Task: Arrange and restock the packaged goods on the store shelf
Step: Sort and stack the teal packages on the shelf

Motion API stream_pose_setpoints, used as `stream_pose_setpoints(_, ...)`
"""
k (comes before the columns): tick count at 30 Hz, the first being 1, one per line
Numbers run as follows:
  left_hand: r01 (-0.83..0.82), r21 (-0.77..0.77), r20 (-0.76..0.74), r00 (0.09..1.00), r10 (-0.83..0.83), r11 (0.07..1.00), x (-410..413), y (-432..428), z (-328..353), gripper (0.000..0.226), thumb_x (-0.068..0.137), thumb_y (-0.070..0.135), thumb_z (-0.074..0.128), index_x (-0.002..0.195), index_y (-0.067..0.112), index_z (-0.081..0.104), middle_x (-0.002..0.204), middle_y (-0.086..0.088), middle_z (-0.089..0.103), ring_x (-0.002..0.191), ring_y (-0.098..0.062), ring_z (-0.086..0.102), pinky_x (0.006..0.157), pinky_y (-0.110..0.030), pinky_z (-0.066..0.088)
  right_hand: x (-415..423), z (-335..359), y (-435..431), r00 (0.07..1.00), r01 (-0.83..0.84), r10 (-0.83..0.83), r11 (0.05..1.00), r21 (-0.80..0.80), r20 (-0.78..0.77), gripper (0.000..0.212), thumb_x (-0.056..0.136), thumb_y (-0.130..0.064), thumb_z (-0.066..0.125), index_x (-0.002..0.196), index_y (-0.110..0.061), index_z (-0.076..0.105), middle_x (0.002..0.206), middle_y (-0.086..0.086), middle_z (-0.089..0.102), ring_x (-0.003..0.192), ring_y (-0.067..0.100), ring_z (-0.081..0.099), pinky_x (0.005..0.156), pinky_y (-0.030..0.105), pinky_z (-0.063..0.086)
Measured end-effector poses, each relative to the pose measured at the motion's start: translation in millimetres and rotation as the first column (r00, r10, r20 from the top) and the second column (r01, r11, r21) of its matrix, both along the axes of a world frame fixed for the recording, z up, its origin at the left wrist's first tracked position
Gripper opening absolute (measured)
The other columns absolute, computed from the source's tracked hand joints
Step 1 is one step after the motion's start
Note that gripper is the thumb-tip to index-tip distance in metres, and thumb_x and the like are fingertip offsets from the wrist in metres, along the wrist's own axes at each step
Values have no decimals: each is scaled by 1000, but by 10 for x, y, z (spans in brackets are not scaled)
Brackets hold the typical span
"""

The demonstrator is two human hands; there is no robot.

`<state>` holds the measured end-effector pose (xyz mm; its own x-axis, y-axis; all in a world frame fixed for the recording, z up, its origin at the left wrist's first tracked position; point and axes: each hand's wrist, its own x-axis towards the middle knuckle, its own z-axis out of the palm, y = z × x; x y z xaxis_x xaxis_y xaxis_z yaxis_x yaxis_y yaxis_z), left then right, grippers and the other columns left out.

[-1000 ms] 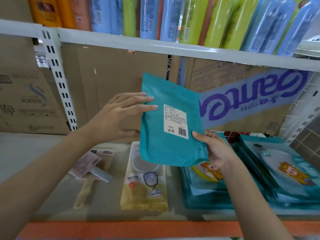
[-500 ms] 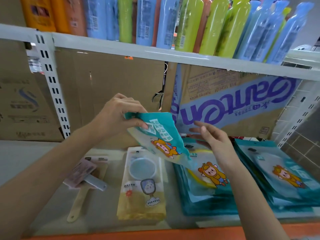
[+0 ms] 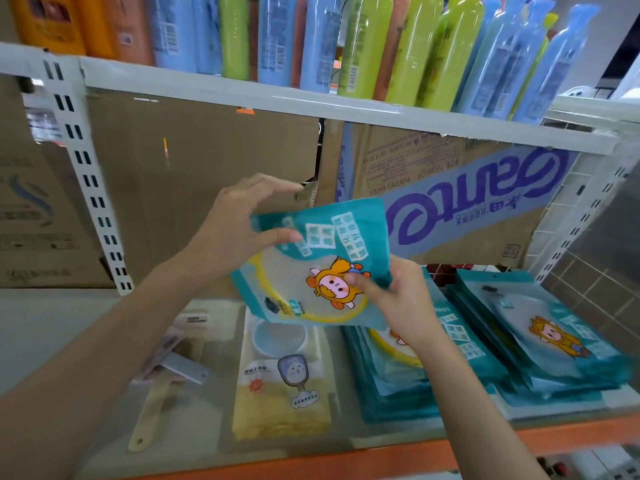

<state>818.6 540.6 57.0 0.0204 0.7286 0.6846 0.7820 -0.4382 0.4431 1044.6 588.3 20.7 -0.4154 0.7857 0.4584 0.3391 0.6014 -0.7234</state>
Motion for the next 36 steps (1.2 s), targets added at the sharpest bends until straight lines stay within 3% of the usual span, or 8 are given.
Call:
stream_pose_setpoints(5,-180,92,283,948,147,979,-74,-72,-252,65,72,52,63,130,36,38,128,17,41,122,-2,38,108,-23,28,86,-106,28,924,-65,-24,974,-217,-382,18,82,-2,64,91,-18,66,78,-15,72,77,4,68,65,18,53)
stream_pose_setpoints(7,-236,28,456,868,197,971,-26,-76,-359,71,76,40,71,137,28,36,134,14,38,124,2,34,102,-5,23,113,-169,15,880,-62,-64,967,-247,-471,19,82,-1,63,91,-18,66,81,-14,73,80,6,69,66,18,53)
stream_pose_setpoints(9,-226,-115,611,752,248,967,35,-63,-465,76,79,32,70,142,21,30,144,8,34,130,-2,31,104,-9,23,139,-221,-12,825,-60,-112,957,-283,-554,17,83,-2,62,92,-16,67,83,-10,73,81,9,69,67,19,54)
stream_pose_setpoints(13,-4,-247,765,613,198,969,56,2,-595,88,67,44,76,140,18,35,139,5,45,124,-5,44,100,-24,37,195,-248,-24,656,-171,-176,913,-371,-734,17,77,-12,62,94,-14,65,85,-6,74,83,11,69,71,24,55)
stream_pose_setpoints(19,432,-263,780,622,-74,863,370,103,-604,65,64,44,71,121,15,56,117,2,65,105,-15,64,80,-25,54,269,-246,54,547,-359,-220,810,-464,-808,36,65,-22,67,101,-16,62,91,-5,73,85,11,69,72,24,56)
stream_pose_setpoints(24,363,-69,823,547,-153,929,766,293,-484,46,73,10,67,117,12,52,113,-7,66,101,-23,65,79,-35,56,420,-306,145,588,-417,-214,746,-519,-780,54,53,-27,73,106,-17,62,100,1,72,93,17,68,80,31,57)
stream_pose_setpoints(31,339,-112,821,561,-105,934,929,433,-483,52,67,10,69,116,14,52,102,-1,71,92,-22,68,75,-39,58,968,-371,438,649,-370,-215,748,-550,-729,52,58,-33,78,106,-20,64,96,-1,72,87,14,68,67,27,57)
stream_pose_setpoints(36,380,-191,804,589,-78,905,903,451,-487,58,60,14,76,113,18,54,101,1,71,91,-20,68,71,-36,58,1316,-334,639,818,-378,-9,745,-550,-575,65,35,-53,89,88,-21,72,90,1,73,79,12,69,61,23,57)
